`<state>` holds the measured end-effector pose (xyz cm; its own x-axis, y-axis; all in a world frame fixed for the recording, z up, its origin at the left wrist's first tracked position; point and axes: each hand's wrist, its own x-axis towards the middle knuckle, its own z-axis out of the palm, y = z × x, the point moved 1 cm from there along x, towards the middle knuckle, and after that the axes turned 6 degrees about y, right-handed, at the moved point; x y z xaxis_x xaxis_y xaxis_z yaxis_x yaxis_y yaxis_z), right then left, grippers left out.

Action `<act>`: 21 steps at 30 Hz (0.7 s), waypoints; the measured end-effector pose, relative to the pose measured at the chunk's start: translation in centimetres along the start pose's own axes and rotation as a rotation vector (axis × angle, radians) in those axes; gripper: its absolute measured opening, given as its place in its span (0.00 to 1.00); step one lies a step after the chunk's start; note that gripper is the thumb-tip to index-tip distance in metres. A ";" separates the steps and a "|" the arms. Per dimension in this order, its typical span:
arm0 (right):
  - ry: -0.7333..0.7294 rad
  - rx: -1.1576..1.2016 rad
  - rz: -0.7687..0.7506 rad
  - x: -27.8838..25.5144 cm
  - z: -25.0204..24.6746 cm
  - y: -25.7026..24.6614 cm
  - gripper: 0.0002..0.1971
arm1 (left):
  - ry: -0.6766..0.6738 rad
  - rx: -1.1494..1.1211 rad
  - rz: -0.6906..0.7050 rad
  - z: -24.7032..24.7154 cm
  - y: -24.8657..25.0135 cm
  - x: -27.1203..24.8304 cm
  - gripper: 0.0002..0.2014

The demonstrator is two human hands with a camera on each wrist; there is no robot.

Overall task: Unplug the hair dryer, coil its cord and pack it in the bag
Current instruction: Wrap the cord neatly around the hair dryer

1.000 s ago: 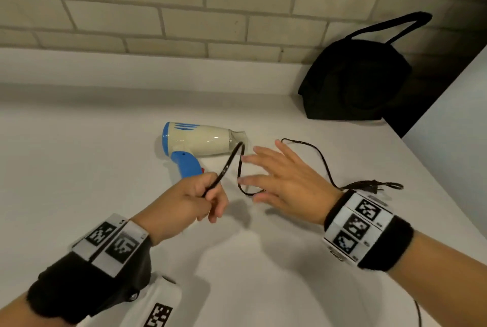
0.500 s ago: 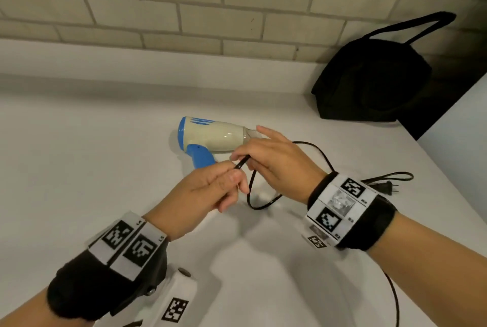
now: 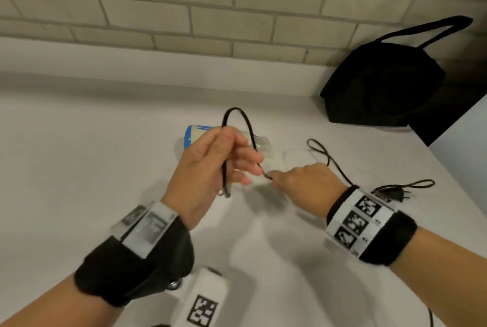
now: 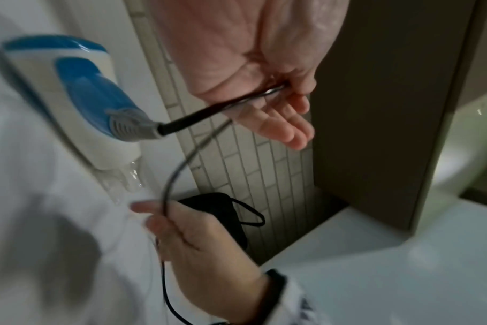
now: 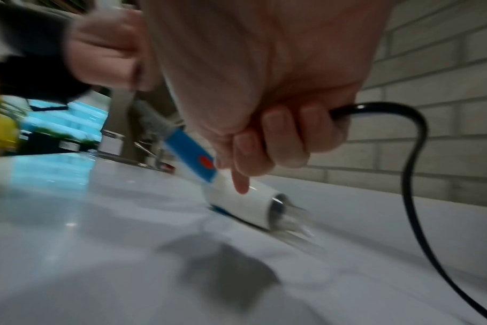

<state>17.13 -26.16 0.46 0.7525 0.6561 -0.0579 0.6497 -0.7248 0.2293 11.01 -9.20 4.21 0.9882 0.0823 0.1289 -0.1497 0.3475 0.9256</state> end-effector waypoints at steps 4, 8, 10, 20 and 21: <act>0.019 0.124 -0.124 -1.6 -1.4 -3.8 0.29 | 0.089 0.100 0.093 1.3 -0.8 1.2 0.12; 0.104 0.162 -0.179 -4.0 -2.2 -5.2 0.28 | 0.083 0.182 0.156 1.0 -1.7 1.2 0.16; 0.173 0.133 -0.174 -4.3 -1.7 -5.3 0.21 | 0.002 0.248 0.152 1.2 -2.5 0.8 0.15; 0.363 0.337 -0.212 -4.5 -3.2 -3.7 0.08 | -0.267 0.610 -0.020 0.3 -4.6 -1.3 0.18; 0.365 0.432 -0.167 -4.5 -3.4 -3.4 0.08 | -0.268 0.613 -0.049 0.4 -4.7 -1.3 0.18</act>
<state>11.16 -25.93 3.20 0.6000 0.7429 0.2967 0.7990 -0.5754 -0.1750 10.45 -11.29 -0.13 0.9788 -0.1825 0.0926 -0.1381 -0.2551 0.9570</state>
